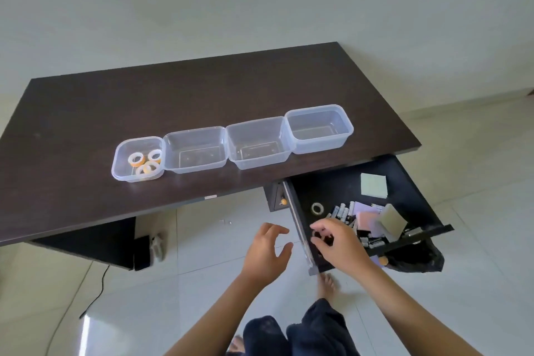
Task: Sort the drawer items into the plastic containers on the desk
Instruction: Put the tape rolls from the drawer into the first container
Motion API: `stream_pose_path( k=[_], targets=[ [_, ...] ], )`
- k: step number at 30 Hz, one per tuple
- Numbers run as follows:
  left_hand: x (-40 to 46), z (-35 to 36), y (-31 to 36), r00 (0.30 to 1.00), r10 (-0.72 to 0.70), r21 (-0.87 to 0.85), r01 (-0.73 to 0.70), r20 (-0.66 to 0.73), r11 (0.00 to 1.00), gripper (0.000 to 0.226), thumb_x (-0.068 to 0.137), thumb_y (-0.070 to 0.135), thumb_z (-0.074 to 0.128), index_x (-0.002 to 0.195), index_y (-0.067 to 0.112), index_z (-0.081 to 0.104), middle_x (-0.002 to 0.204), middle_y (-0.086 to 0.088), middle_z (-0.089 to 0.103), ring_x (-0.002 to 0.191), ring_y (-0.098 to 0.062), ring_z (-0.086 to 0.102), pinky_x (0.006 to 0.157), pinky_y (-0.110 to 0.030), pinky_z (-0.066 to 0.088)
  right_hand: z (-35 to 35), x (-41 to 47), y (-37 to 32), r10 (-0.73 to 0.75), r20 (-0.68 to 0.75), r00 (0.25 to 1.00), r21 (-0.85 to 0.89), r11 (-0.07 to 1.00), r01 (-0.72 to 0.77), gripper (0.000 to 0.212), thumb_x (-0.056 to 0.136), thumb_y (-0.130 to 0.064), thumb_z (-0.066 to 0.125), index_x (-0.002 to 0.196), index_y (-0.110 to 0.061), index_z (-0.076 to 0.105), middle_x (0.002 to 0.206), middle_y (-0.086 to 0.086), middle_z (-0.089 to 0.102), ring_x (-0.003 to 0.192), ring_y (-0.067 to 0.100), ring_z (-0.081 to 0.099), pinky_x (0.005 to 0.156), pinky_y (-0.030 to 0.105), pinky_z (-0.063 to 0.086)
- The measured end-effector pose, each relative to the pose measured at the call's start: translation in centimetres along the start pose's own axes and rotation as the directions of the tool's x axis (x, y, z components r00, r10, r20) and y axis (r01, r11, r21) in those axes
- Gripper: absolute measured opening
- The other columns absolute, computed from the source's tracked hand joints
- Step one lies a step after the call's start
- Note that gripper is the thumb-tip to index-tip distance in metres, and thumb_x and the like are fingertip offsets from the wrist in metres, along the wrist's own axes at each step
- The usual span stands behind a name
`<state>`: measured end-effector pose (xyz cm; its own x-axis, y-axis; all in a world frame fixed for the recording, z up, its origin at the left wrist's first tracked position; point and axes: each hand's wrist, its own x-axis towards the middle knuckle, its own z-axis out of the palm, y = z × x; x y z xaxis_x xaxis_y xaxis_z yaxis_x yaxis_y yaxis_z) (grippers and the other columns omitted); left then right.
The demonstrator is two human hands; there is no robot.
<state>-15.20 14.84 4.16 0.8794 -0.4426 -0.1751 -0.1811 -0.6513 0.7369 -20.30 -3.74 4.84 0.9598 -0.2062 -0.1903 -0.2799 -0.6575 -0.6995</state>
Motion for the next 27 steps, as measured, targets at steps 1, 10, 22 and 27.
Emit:
stream_pose_path(
  k=[1,10,22,27],
  targets=[
    [0.8,0.7,0.7,1.000,0.003,-0.006,-0.002,0.013,1.000,0.030,0.091,0.035,0.057,0.120,0.026,0.055,0.126,0.007,0.051,0.109,-0.008,0.052,0.085,-0.011,0.039,-0.6,0.4,1.1,0.022,0.000,1.000,-0.002,1.000,-0.022,0.026,0.085,-0.018,0.068,0.110,-0.022,0.064,0.106,-0.009,0.062,0.096,0.006,0.061,0.081,0.017,0.050],
    [8.6,8.5,6.9,0.978,-0.132,-0.025,0.138,0.162,0.990,0.043,0.084,0.024,0.067,0.124,0.019,0.052,0.125,0.003,0.049,0.109,-0.011,0.053,0.086,-0.013,0.040,-3.5,6.6,10.7,0.188,0.177,0.966,-0.104,0.980,-0.171,0.027,0.084,-0.015,0.065,0.110,-0.022,0.063,0.114,-0.002,0.064,0.102,0.016,0.061,0.088,0.029,0.051],
    [13.3,14.5,5.7,0.810,-0.538,0.119,0.525,0.233,0.843,0.051,0.078,0.009,0.062,0.128,0.010,0.051,0.130,-0.009,0.050,0.111,-0.024,0.055,0.092,-0.027,0.046,-1.7,13.6,15.2,-0.081,0.491,0.867,-0.227,0.949,0.218,0.050,0.082,-0.015,0.064,0.130,-0.024,0.051,0.133,-0.003,0.046,0.117,0.024,0.051,0.090,0.039,0.048],
    [13.5,15.6,5.3,0.717,-0.641,0.160,0.623,0.275,0.765,0.061,0.078,0.009,0.066,0.134,0.008,0.045,0.138,-0.010,0.041,0.119,-0.026,0.051,0.094,-0.028,0.045,-0.8,15.3,16.5,-0.137,0.648,0.749,-0.307,0.853,0.421,0.066,0.079,-0.015,0.064,0.139,-0.024,0.038,0.143,-0.001,0.033,0.115,0.031,0.048,0.086,0.044,0.049]
  ],
)
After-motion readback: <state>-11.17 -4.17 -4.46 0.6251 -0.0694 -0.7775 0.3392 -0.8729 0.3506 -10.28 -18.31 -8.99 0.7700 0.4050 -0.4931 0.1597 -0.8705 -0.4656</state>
